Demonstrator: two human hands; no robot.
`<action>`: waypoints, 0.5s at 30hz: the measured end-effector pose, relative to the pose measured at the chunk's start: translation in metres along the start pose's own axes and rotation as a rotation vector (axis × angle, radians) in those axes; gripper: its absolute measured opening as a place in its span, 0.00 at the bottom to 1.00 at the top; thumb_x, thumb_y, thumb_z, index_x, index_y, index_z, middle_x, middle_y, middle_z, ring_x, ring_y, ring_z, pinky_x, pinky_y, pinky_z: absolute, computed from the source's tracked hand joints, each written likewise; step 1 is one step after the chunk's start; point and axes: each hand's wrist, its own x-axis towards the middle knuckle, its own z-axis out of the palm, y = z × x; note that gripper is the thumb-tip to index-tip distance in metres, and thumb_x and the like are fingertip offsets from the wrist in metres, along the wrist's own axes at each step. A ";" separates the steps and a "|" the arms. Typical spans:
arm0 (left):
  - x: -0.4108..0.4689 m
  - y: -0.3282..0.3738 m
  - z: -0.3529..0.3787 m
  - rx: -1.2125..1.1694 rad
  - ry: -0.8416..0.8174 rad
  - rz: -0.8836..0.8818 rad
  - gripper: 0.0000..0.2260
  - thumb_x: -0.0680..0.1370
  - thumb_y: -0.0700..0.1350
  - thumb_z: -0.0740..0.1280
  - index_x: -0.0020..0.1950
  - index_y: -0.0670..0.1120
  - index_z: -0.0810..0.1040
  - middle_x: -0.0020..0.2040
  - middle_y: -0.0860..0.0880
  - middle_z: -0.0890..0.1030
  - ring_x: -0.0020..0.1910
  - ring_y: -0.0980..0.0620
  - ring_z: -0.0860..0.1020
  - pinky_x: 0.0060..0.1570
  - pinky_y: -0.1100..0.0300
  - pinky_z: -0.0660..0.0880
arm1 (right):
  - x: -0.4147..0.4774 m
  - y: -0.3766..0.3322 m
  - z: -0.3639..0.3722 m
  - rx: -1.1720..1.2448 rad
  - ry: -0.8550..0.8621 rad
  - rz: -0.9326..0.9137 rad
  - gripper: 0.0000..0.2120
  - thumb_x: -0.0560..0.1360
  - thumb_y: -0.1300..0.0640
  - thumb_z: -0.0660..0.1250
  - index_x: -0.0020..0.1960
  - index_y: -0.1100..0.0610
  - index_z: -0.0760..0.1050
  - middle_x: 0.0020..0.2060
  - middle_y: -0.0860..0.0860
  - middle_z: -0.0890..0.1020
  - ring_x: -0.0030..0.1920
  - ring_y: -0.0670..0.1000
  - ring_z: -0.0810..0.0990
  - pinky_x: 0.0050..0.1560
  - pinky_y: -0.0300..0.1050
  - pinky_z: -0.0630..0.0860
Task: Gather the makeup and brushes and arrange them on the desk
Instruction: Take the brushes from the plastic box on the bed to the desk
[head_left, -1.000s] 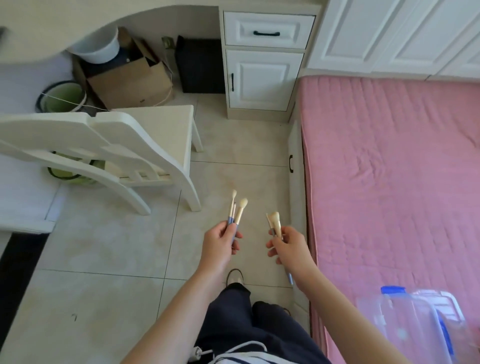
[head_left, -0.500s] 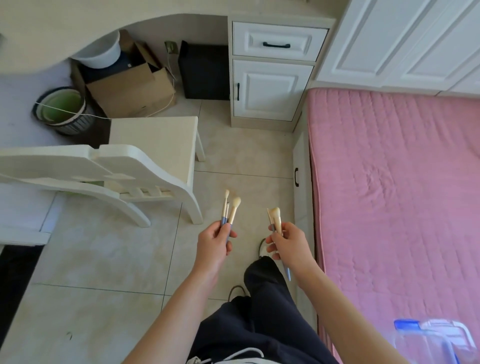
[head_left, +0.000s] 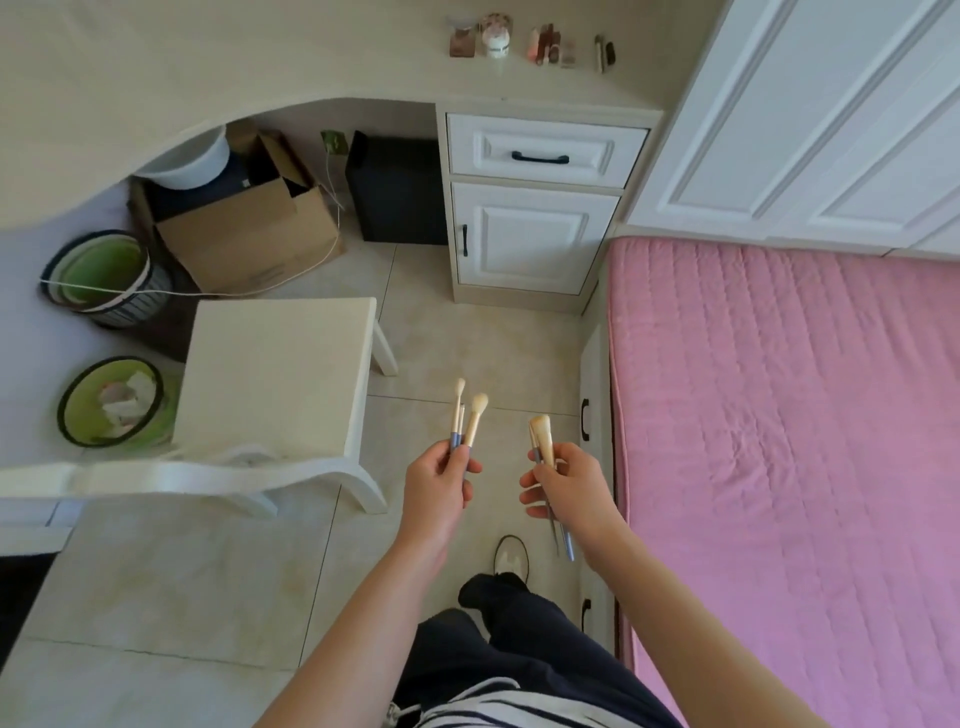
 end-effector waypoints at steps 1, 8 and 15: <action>0.009 0.007 0.007 -0.003 0.001 0.000 0.07 0.81 0.44 0.61 0.52 0.46 0.79 0.38 0.49 0.79 0.31 0.55 0.70 0.32 0.63 0.70 | 0.009 -0.008 -0.005 -0.009 -0.005 -0.007 0.09 0.78 0.63 0.59 0.55 0.56 0.73 0.41 0.55 0.82 0.39 0.52 0.82 0.37 0.42 0.79; 0.067 0.052 0.043 -0.015 -0.005 -0.021 0.07 0.81 0.44 0.61 0.54 0.47 0.78 0.42 0.47 0.81 0.34 0.52 0.74 0.39 0.59 0.76 | 0.074 -0.064 -0.031 -0.042 0.018 -0.026 0.09 0.78 0.62 0.58 0.55 0.54 0.73 0.40 0.53 0.81 0.36 0.48 0.78 0.33 0.39 0.73; 0.146 0.107 0.062 -0.062 -0.054 -0.035 0.07 0.81 0.43 0.61 0.55 0.46 0.78 0.45 0.44 0.82 0.35 0.52 0.78 0.40 0.59 0.80 | 0.143 -0.120 -0.039 0.030 0.054 -0.014 0.08 0.78 0.63 0.58 0.52 0.55 0.74 0.40 0.53 0.81 0.36 0.50 0.78 0.35 0.40 0.74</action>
